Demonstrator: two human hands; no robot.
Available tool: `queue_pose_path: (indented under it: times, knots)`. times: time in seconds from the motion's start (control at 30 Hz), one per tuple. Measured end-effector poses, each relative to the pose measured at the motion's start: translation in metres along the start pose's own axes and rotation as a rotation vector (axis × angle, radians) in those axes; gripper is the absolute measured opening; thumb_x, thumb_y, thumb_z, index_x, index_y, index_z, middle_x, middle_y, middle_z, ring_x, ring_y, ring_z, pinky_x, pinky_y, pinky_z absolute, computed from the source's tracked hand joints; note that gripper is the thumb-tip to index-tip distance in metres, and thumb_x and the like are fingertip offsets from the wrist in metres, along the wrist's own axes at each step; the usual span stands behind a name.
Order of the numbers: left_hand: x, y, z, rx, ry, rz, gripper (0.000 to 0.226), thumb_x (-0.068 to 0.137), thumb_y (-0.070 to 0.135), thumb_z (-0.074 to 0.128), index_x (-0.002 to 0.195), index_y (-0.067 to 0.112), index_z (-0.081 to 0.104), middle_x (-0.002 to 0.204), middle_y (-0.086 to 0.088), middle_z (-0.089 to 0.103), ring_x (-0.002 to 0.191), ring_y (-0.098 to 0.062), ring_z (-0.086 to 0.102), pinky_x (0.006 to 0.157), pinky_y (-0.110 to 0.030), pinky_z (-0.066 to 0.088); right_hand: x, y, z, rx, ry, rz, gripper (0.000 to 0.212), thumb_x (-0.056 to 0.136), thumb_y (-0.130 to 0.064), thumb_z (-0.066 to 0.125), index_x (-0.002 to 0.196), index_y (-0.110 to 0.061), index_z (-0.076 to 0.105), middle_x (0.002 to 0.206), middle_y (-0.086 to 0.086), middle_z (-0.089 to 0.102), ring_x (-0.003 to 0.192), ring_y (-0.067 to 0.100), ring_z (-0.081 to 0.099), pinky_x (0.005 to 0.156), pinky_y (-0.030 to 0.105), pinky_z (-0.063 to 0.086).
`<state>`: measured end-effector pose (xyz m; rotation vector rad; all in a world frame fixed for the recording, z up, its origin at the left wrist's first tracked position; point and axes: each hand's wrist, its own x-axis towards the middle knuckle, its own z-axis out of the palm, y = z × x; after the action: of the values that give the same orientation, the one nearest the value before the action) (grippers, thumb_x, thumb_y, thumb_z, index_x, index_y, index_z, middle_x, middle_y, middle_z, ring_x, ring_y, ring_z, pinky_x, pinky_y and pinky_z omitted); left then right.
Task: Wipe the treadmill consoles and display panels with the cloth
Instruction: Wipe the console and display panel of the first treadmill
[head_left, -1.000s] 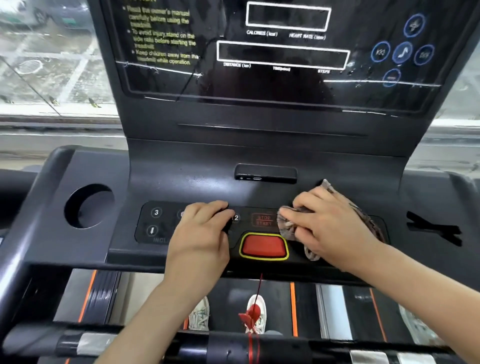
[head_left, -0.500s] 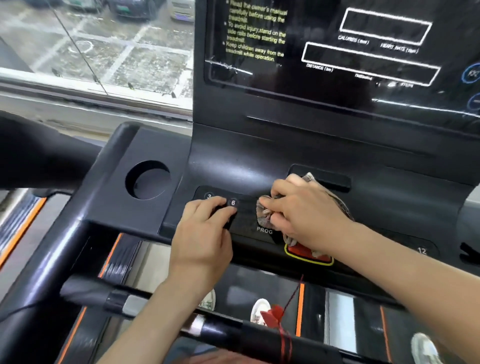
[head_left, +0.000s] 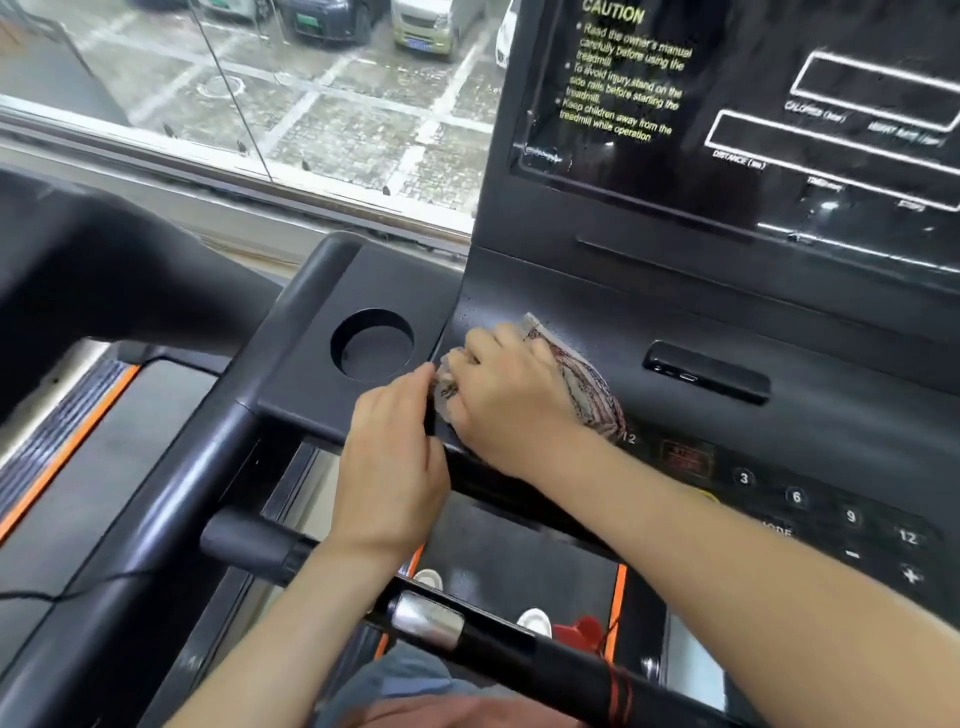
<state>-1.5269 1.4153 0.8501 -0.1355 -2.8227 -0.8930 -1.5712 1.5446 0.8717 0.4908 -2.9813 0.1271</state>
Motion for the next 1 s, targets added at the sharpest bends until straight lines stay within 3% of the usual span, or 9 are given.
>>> queue_pose_path:
  times: [0.17,0.23,0.33,0.43,0.57,0.73,0.83,0.93,1.0]
  knots:
    - [-0.005,0.009,0.003,-0.008,-0.021,0.017,0.050,0.081,0.015,0.036,0.127,0.010,0.056,0.124,-0.003,0.060,0.111,-0.023,0.050,0.097,-0.014,0.025,-0.056,0.015,0.001,0.163,-0.076,-0.037,0.042,0.081,-0.033,0.045,0.116,-0.027,0.066,0.123,0.001,0.061,0.113,0.026,0.053,0.090,0.044,0.044]
    - [-0.007,0.020,0.011,0.027,-0.042,0.064,0.051,0.079,0.019,0.035,0.123,0.010,0.059,0.124,-0.002,0.060,0.111,-0.022,0.050,0.102,-0.021,0.028,-0.086,0.034,-0.004,0.165,-0.174,-0.009,0.045,0.084,-0.040,0.042,0.126,-0.036,0.060,0.140,-0.005,0.053,0.129,0.021,0.046,0.104,0.051,0.037]
    - [-0.010,0.033,0.023,0.071,-0.056,0.109,0.049,0.076,0.013,0.042,0.120,0.007,0.062,0.124,-0.004,0.060,0.113,-0.024,0.050,0.106,-0.038,0.035,-0.125,0.085,-0.016,0.145,-0.242,0.128,0.048,0.087,-0.050,0.035,0.133,-0.046,0.050,0.150,-0.014,0.042,0.139,0.013,0.036,0.110,0.058,0.028]
    - [-0.011,0.036,0.027,0.063,-0.067,0.058,0.049,0.077,0.011,0.045,0.122,0.004,0.061,0.128,-0.005,0.057,0.117,-0.025,0.046,0.105,-0.024,0.028,-0.144,0.110,-0.021,0.093,-0.225,0.193,0.049,0.092,-0.047,0.030,0.135,-0.040,0.051,0.150,-0.008,0.042,0.140,0.015,0.037,0.112,0.048,0.028]
    - [0.000,0.033,0.020,0.054,-0.053,0.011,0.045,0.080,0.006,0.052,0.124,0.004,0.059,0.131,-0.008,0.056,0.119,-0.024,0.044,0.104,-0.022,0.025,-0.111,0.079,-0.001,0.078,-0.129,0.122,0.050,0.096,-0.038,0.027,0.137,-0.026,0.053,0.147,-0.002,0.048,0.138,0.018,0.041,0.110,0.042,0.032]
    - [0.011,0.017,0.009,0.012,-0.085,-0.042,0.046,0.081,0.001,0.054,0.127,0.006,0.058,0.132,-0.006,0.056,0.119,-0.024,0.048,0.101,-0.025,0.032,-0.053,0.030,0.018,0.228,-0.073,-0.125,0.045,0.095,-0.038,0.036,0.135,-0.027,0.054,0.148,-0.002,0.046,0.140,0.018,0.037,0.113,0.045,0.028]
    - [0.031,0.006,-0.004,-0.071,-0.098,-0.039,0.051,0.081,-0.004,0.055,0.129,0.014,0.057,0.130,0.005,0.056,0.117,-0.017,0.049,0.094,-0.024,0.033,-0.013,0.029,0.020,0.339,-0.087,-0.218,0.038,0.092,-0.030,0.056,0.130,-0.029,0.056,0.142,-0.001,0.044,0.135,0.022,0.032,0.105,0.047,0.031]
    - [0.057,0.006,-0.013,-0.134,-0.088,0.026,0.054,0.078,-0.008,0.055,0.126,0.017,0.057,0.120,0.016,0.051,0.112,-0.011,0.049,0.093,-0.024,0.033,0.019,0.049,0.001,0.316,0.069,-0.144,0.042,0.083,-0.014,0.066,0.124,-0.023,0.060,0.127,0.004,0.052,0.122,0.022,0.036,0.096,0.043,0.035]
    - [0.072,0.013,-0.020,-0.166,-0.078,0.092,0.055,0.079,-0.008,0.055,0.127,0.018,0.056,0.120,0.017,0.049,0.111,-0.009,0.047,0.094,-0.024,0.033,0.037,0.053,-0.025,0.401,0.295,0.000,0.020,0.091,-0.028,0.062,0.111,-0.025,0.059,0.111,-0.006,0.055,0.106,0.013,0.041,0.090,0.032,0.033]
